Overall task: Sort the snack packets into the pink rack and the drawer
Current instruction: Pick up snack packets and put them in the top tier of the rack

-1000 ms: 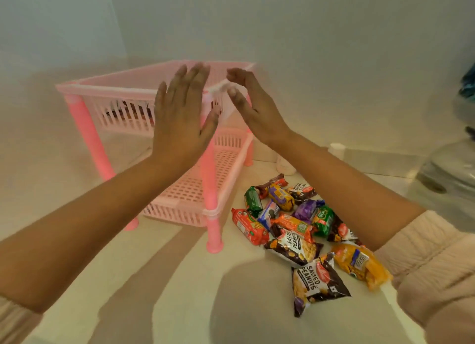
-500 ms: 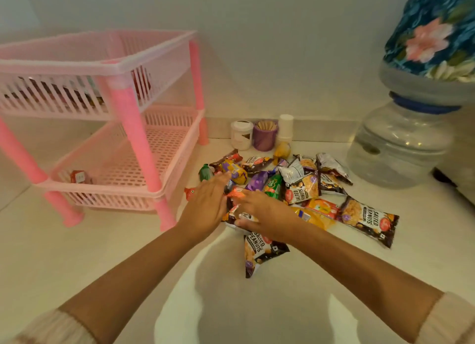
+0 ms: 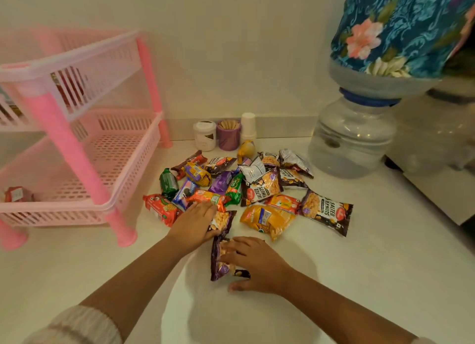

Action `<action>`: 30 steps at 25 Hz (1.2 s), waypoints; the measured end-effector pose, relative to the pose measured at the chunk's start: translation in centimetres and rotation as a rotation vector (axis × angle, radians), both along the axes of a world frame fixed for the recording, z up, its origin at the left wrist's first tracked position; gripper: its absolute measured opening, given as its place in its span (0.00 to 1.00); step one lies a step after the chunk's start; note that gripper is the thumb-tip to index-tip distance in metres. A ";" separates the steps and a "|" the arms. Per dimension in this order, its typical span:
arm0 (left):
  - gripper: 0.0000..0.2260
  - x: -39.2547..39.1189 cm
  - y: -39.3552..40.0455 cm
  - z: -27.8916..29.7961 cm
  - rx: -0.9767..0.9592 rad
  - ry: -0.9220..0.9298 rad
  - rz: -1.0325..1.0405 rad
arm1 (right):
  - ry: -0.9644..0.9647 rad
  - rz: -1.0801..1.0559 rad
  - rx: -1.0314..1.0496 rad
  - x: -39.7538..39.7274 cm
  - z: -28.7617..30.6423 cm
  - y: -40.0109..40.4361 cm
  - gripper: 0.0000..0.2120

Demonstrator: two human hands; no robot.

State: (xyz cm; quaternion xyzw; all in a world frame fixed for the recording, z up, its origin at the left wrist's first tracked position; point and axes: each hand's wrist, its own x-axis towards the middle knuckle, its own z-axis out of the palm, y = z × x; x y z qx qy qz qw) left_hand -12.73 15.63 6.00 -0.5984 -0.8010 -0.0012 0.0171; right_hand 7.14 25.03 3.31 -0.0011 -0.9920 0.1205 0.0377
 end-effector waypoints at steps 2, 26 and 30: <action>0.31 -0.1 0.2 -0.4 -0.039 0.055 -0.019 | 0.045 -0.048 -0.035 0.6 -1.2 -0.1 0.28; 0.26 -0.3 0.2 4.6 0.069 0.144 0.066 | 0.563 -0.367 -0.299 0.8 0.3 0.3 0.11; 0.25 -0.1 -0.2 10.8 0.372 0.201 0.045 | 0.724 -0.442 -0.504 -1.3 4.1 1.5 0.14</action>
